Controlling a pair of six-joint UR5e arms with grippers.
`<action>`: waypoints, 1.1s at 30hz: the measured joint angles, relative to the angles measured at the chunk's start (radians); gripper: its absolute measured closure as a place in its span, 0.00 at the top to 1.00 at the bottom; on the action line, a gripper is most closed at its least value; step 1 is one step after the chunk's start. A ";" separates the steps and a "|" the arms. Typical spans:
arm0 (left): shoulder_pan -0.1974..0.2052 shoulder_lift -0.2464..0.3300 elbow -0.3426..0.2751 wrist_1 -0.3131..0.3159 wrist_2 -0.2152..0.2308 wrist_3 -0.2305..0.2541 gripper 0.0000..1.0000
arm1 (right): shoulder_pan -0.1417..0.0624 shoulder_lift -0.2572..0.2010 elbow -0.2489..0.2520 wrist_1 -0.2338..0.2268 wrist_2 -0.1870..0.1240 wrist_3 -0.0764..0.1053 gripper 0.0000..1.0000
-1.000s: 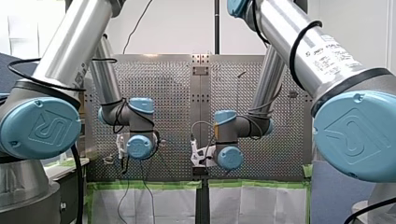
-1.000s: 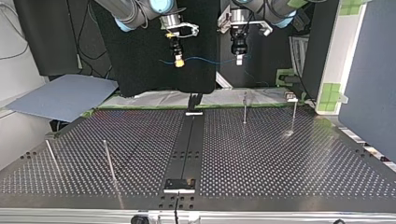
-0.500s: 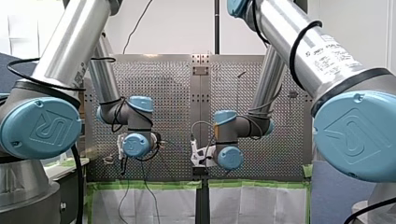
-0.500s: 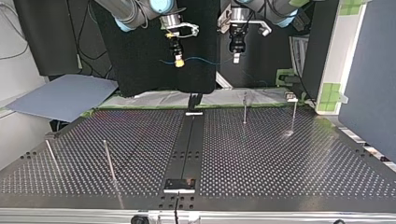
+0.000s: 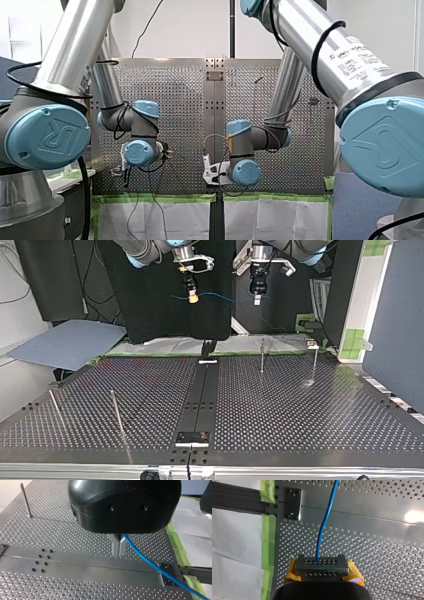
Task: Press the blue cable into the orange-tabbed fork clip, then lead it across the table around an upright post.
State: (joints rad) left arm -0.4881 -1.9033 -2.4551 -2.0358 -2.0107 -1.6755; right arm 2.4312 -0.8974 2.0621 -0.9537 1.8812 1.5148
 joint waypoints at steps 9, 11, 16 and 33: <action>0.020 0.086 -0.053 -0.079 -0.012 -0.081 0.00 | 0.053 -0.084 -0.003 0.083 0.077 0.087 0.00; 0.023 0.108 -0.065 -0.077 -0.006 -0.096 0.00 | 0.051 -0.106 -0.009 0.094 0.082 0.110 0.00; 0.030 0.106 -0.070 -0.036 -0.001 -0.110 0.00 | 0.046 -0.149 -0.032 0.107 0.084 0.150 0.00; 0.076 0.051 -0.073 0.083 0.001 -0.073 0.00 | 0.013 -0.101 -0.088 0.006 0.025 0.166 0.00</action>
State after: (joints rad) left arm -0.4125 -1.8527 -2.5278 -1.9523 -2.0101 -1.7486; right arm 2.4445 -0.9989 1.9740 -0.9479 1.9062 1.6806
